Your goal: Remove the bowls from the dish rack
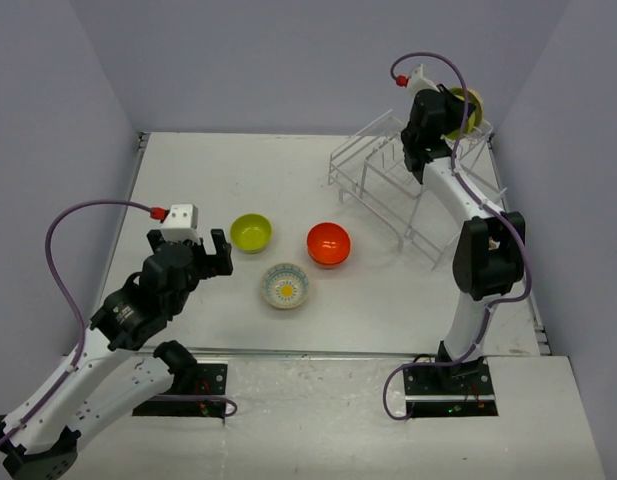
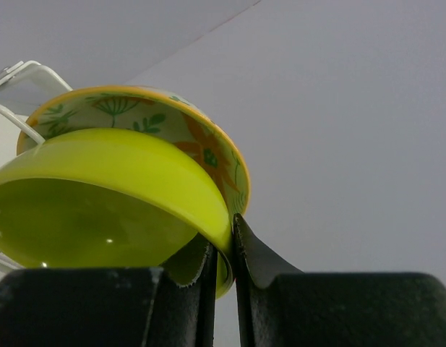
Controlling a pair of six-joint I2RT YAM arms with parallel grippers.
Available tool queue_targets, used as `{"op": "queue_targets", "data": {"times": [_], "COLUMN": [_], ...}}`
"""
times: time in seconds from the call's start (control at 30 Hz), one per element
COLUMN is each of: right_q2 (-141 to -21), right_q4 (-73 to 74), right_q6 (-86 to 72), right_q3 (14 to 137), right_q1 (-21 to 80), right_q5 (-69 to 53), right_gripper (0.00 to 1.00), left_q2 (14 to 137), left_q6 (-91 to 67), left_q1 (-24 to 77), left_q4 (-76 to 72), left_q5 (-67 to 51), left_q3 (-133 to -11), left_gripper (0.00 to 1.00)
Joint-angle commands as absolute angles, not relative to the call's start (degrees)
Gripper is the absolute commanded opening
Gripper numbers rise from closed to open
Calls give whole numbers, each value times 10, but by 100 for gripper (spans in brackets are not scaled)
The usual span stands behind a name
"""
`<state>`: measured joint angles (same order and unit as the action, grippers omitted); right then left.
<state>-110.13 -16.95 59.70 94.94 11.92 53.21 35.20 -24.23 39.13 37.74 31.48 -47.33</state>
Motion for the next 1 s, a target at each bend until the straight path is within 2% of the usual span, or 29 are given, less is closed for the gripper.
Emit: {"op": "queue_targets", "data": {"times": [0.0, 0.37, 0.83, 0.93, 0.97], "right_q2": [-1065, -1055, -1030, -1015, -1010], "right_q4": [-230, -367, -343, -327, -256], "right_q6": [607, 704, 707, 672, 596], "right_q3": [941, 925, 968, 981, 986], "right_q1": [126, 151, 190, 206, 212], "right_q5": [533, 553, 599, 617, 615], "right_gripper": [0, 0, 0, 0, 0], "left_q2": [356, 359, 372, 378, 380], "left_q6": [-228, -227, -225, -225, -224], "left_q1": [384, 373, 355, 352, 350], "left_q4": [354, 353, 352, 349, 347], "left_q5": [311, 309, 305, 302, 300], "left_q3": [-473, -473, -476, -482, -484], "left_gripper": [100, 100, 100, 100, 100]}}
